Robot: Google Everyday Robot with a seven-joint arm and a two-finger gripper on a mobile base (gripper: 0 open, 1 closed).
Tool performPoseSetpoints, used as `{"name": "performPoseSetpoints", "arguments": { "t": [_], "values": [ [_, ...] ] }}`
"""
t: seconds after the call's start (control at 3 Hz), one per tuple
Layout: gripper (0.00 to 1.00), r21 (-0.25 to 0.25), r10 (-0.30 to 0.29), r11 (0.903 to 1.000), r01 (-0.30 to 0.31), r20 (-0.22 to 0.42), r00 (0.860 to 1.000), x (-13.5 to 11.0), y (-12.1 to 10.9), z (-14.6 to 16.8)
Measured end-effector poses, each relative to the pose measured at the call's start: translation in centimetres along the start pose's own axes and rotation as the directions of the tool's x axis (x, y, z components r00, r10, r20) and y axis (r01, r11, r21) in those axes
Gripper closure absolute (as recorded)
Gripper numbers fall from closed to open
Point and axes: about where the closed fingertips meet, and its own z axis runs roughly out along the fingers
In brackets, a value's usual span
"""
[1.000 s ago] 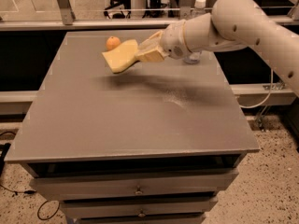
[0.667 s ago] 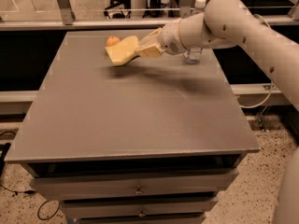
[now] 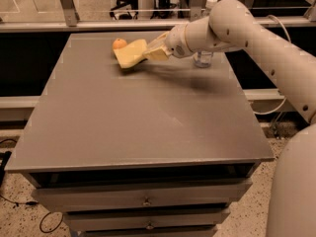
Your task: Move sponge near orange
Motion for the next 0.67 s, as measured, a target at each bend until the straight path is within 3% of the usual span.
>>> {"name": "performPoseSetpoints", "arguments": {
  "t": [0.33, 0.67],
  "values": [
    [0.98, 0.017, 0.015, 0.9998, -0.014, -0.025, 1.000, 1.15, -1.12, 0.61],
    [0.66, 0.019, 0.015, 0.9997, -0.013, -0.059, 0.998, 2.05, -1.62, 0.76]
  ]
}}
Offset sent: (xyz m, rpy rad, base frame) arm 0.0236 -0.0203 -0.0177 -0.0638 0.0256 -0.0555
